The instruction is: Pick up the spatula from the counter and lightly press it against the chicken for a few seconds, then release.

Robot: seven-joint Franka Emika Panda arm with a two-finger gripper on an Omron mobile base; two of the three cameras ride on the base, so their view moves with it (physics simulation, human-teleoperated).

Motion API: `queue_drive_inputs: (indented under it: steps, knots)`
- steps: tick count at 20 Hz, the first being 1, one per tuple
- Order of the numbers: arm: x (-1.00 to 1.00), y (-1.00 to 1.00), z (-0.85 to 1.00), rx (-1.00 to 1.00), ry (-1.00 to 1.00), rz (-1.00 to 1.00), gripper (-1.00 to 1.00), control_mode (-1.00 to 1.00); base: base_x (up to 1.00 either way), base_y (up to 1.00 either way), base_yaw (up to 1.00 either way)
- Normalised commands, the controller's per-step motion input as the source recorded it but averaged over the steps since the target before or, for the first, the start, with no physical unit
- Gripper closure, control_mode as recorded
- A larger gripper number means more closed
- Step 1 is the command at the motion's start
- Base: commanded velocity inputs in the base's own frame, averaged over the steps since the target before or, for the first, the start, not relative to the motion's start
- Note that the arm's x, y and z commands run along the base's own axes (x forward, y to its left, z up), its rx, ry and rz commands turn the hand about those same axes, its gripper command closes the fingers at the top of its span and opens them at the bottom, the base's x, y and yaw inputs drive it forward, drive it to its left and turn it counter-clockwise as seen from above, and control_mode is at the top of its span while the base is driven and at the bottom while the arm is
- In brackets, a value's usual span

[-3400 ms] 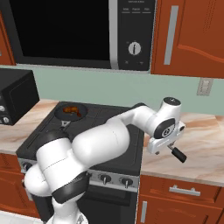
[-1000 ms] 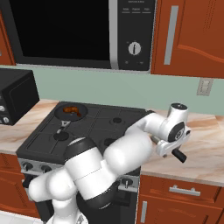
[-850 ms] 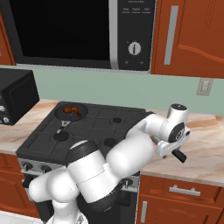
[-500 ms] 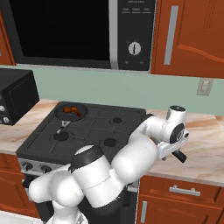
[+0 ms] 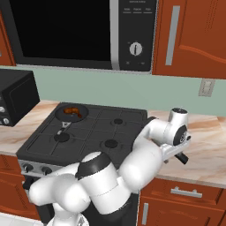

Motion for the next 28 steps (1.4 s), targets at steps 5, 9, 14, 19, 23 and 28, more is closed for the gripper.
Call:
queue_drive_inputs:
  steps: [5, 9, 14, 19, 23, 28]
  knots:
    - [0.08, -0.16, -0.01, 0.00, 0.00, 0.00, -1.00, -1.00, 0.00, 0.00, 0.00]
    - [0.17, -0.16, 0.00, 0.00, 0.00, 0.02, -1.00, -1.00, 0.00, 0.00, 0.00]
    - [0.32, -0.09, 0.00, 0.01, 0.00, 0.03, -1.00, -1.00, 0.00, 0.00, 0.00]
    - [0.38, -0.08, -0.02, 0.03, 0.00, 0.04, -1.00, -1.00, 0.00, 0.00, 0.00]
    - [0.34, -0.14, -0.11, 0.03, 0.00, 0.03, -1.00, -1.00, 0.00, 0.00, 0.00]
    - [0.25, -0.22, -0.21, 0.04, 0.00, 0.03, -1.00, -1.00, 0.00, 0.00, 0.00]
